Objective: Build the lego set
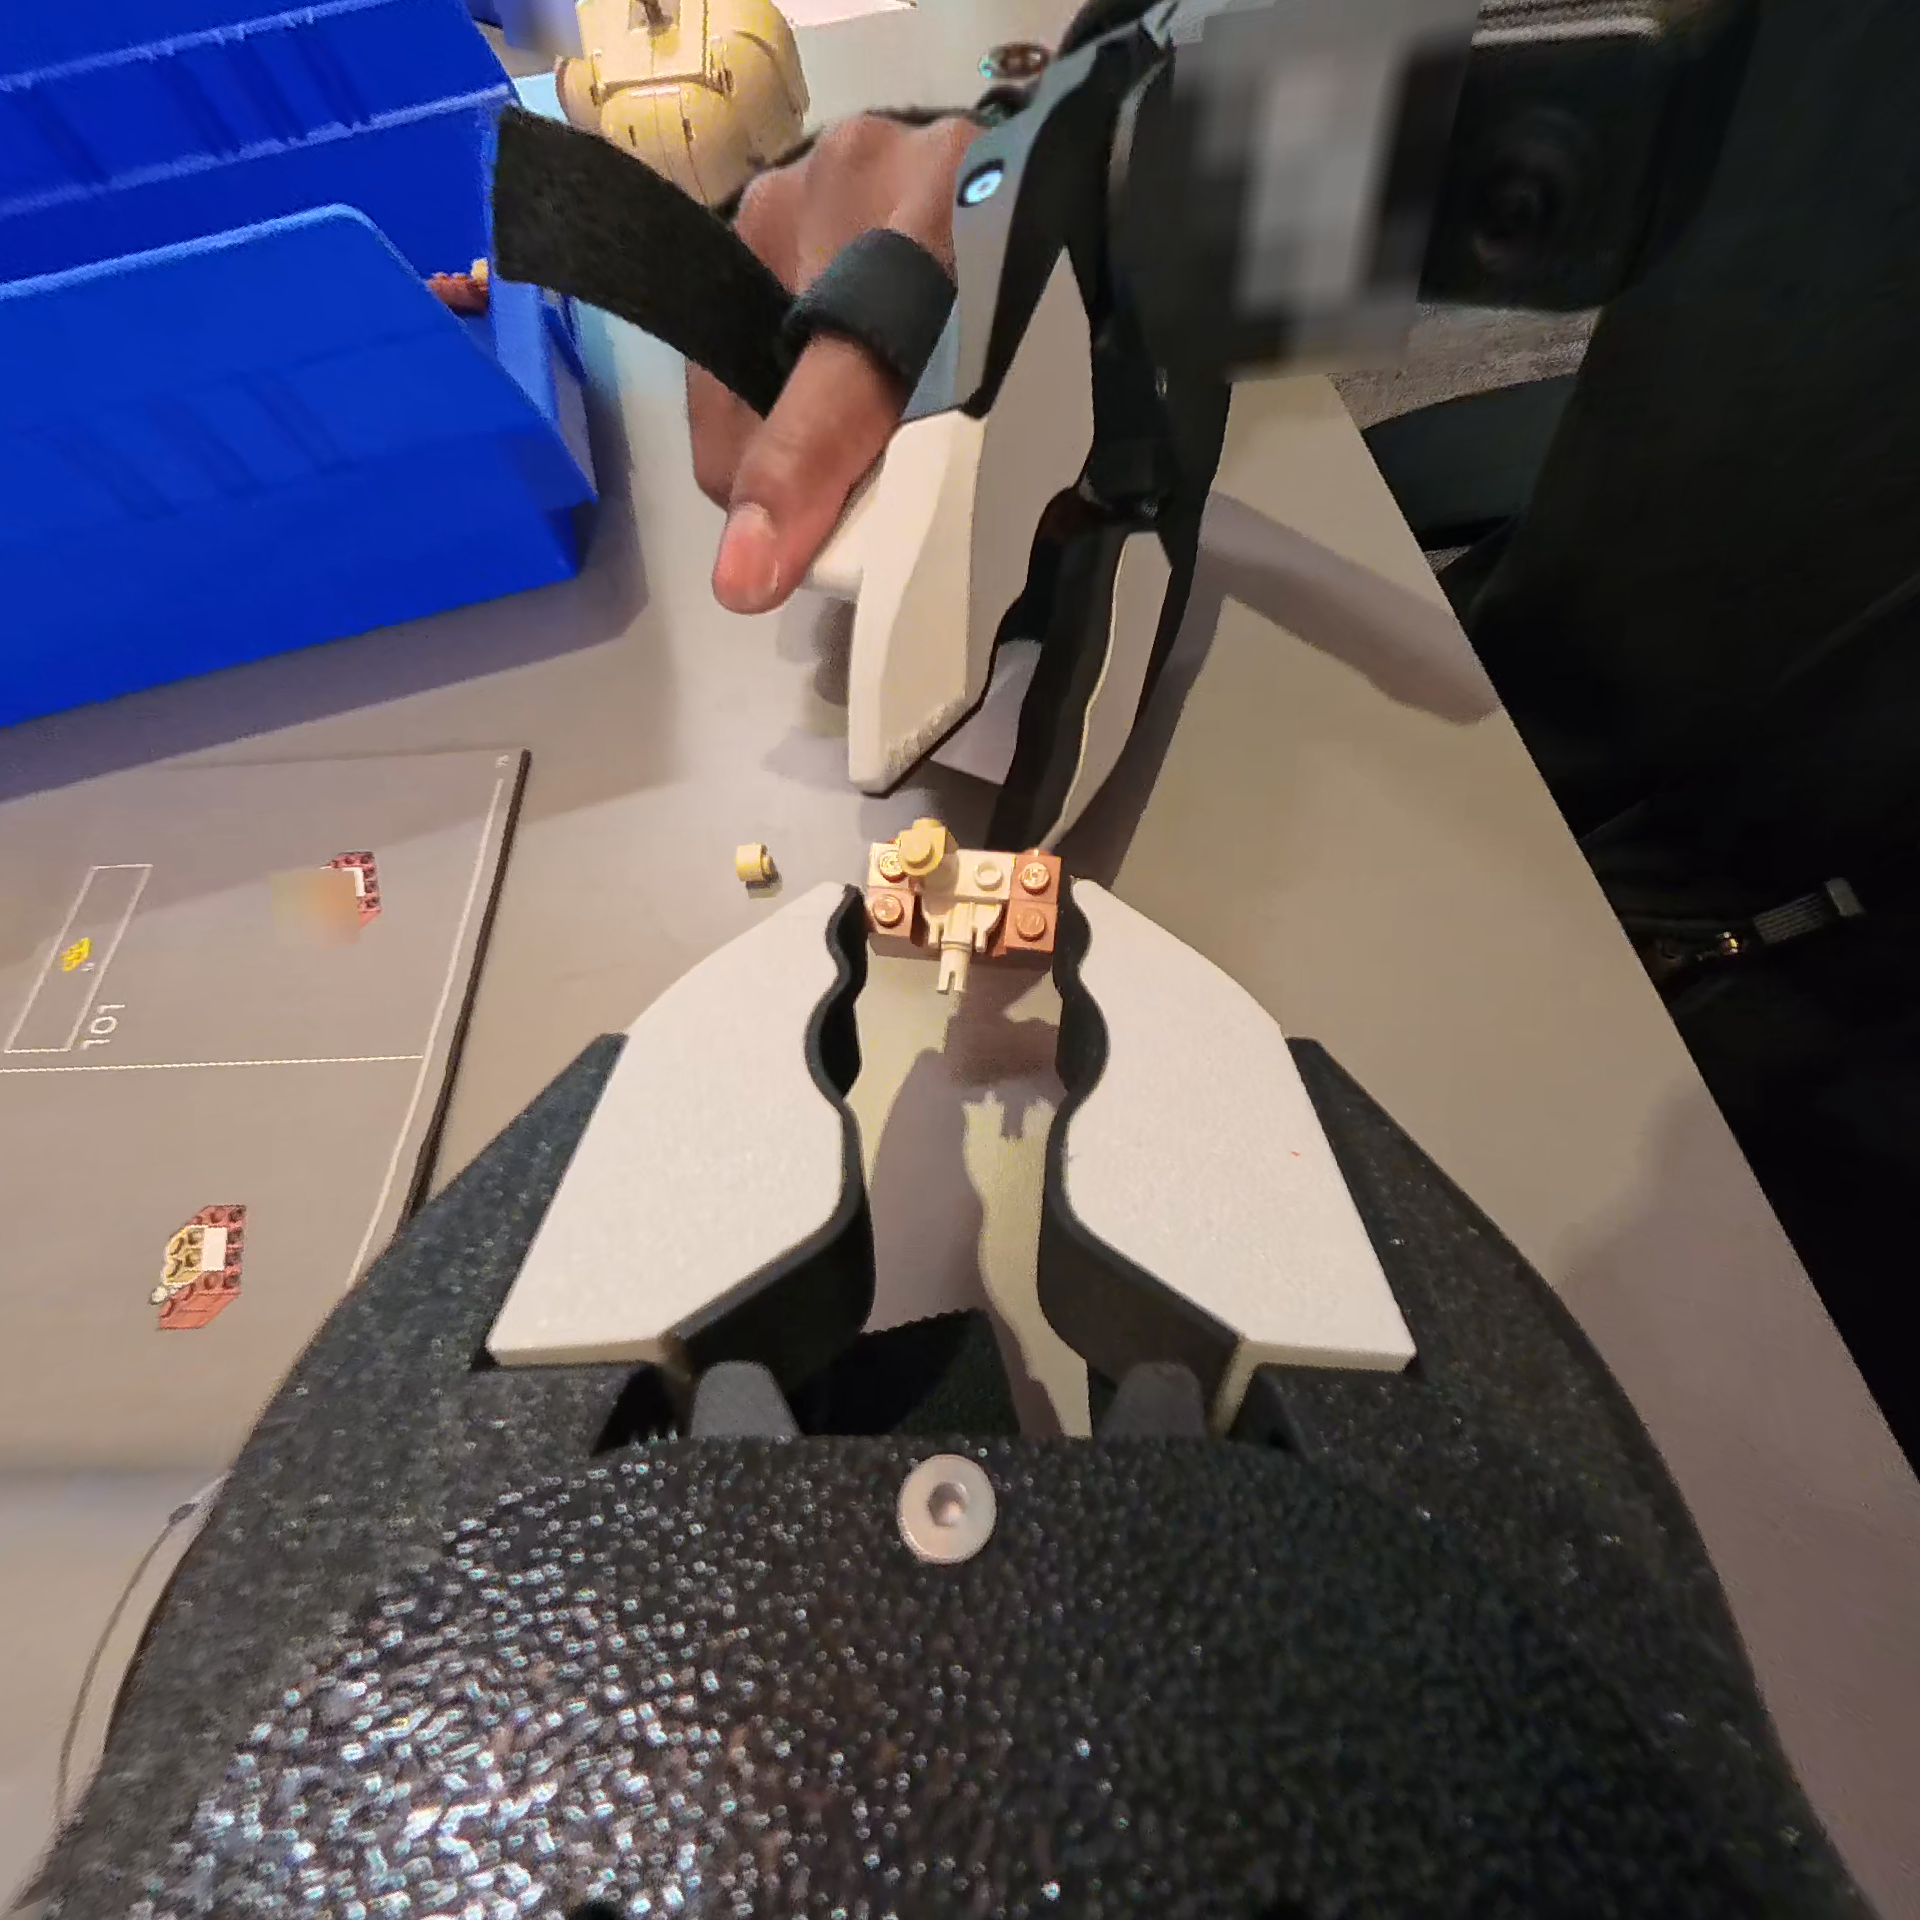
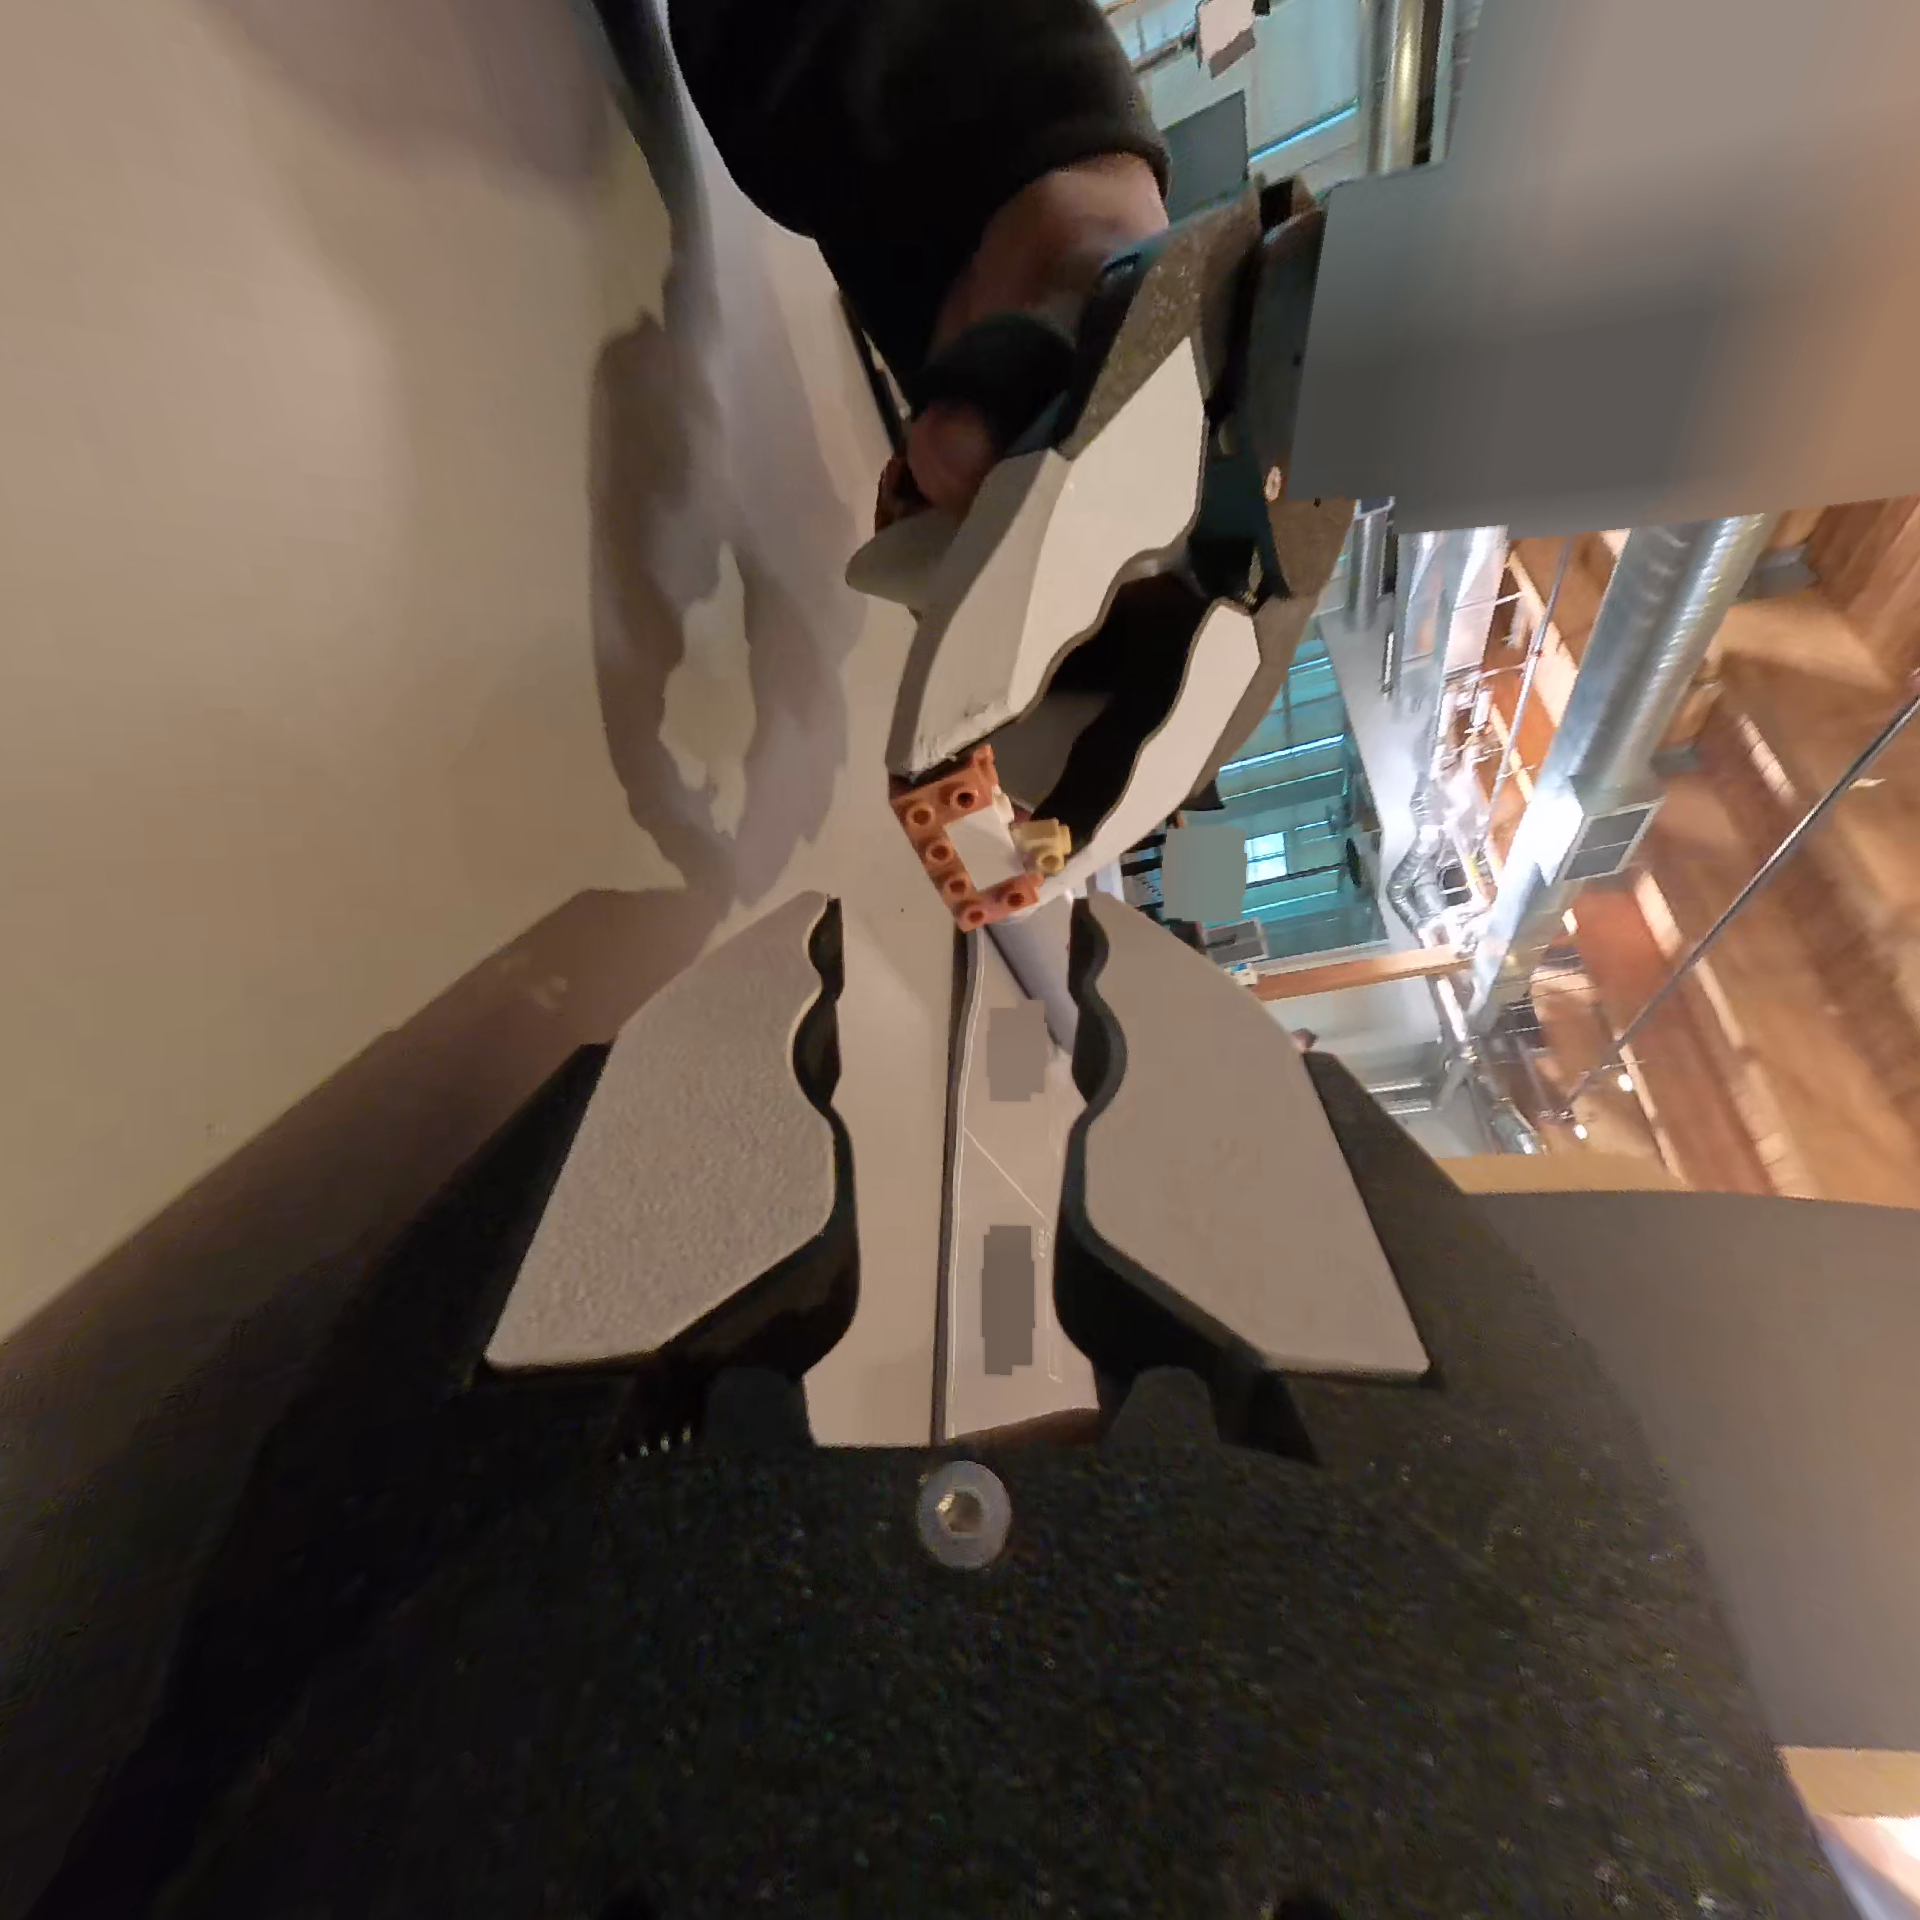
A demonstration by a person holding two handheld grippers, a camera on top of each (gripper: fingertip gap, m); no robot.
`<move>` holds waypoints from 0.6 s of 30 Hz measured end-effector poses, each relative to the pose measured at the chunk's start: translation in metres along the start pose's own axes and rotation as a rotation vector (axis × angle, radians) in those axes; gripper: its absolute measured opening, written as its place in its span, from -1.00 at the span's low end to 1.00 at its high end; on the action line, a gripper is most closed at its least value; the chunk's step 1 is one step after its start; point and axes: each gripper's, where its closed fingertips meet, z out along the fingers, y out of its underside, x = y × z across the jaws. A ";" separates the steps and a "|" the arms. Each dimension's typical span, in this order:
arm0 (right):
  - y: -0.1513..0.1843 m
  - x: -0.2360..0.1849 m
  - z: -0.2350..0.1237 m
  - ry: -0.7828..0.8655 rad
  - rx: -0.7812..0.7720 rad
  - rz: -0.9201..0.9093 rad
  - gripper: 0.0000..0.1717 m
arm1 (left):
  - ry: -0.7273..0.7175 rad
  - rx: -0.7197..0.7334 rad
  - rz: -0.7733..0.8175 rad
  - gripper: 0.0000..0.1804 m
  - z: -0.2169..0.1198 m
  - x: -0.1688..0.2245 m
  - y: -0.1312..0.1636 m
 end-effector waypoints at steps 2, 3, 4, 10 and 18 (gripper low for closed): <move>-0.002 0.000 0.002 0.020 0.009 -0.022 -0.51 | 0.006 -0.004 -0.002 -0.62 0.001 0.001 0.001; -0.004 0.001 0.002 0.031 0.014 -0.033 -0.51 | 0.010 -0.007 -0.003 -0.62 0.001 0.002 0.001; -0.005 0.001 0.003 0.037 0.018 -0.038 -0.50 | 0.012 -0.009 -0.004 -0.62 0.002 0.002 0.002; -0.008 0.003 0.006 0.048 0.028 -0.041 -0.48 | 0.032 -0.015 -0.005 -0.63 0.004 0.006 0.002; -0.013 0.001 0.008 0.051 0.029 -0.080 -0.48 | 0.050 -0.019 -0.010 -0.63 0.007 0.010 0.002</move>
